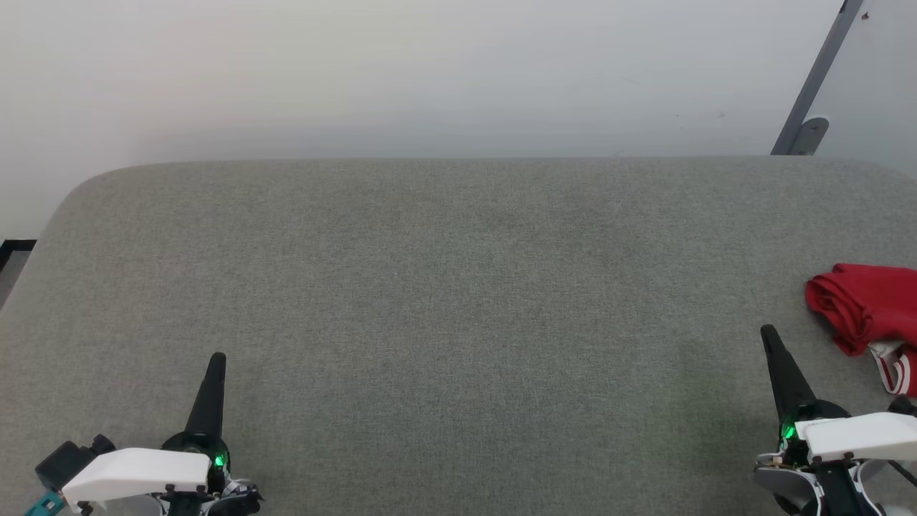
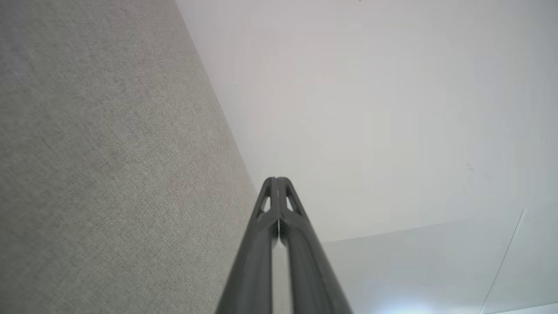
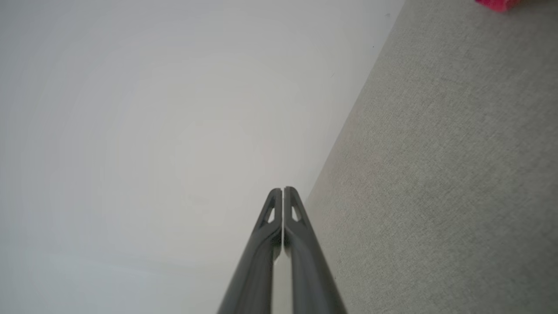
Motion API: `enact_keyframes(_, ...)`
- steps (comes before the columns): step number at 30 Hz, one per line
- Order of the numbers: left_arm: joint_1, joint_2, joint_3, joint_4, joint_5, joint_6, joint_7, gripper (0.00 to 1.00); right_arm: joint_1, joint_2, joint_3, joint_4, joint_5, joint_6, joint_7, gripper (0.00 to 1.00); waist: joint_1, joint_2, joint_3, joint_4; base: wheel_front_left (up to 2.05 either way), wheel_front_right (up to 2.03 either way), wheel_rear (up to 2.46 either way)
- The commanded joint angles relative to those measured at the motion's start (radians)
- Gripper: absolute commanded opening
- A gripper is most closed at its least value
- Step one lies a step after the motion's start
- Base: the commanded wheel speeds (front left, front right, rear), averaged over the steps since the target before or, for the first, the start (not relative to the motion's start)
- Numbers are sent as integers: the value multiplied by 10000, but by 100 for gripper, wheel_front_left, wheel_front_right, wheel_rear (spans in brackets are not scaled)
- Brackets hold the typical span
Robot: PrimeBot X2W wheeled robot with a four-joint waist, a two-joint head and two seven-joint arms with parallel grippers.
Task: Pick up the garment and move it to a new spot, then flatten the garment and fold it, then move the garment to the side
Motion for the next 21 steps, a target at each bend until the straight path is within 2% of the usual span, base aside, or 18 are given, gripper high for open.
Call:
enact_keyframes(1, -250, -19, 49, -15, -275, -23, 86, 0, -221, 27, -9, -10, 207, 4, 50, 0, 0, 0, 2, -6, 0, 0, 0)
enact_keyframes(21, -577, -164, 156, 172, -1607, -28, 503, 0, -451, 248, -1, 303, 1507, 4, 260, 0, 0, 0, 31, -90, 0, 0, 0)
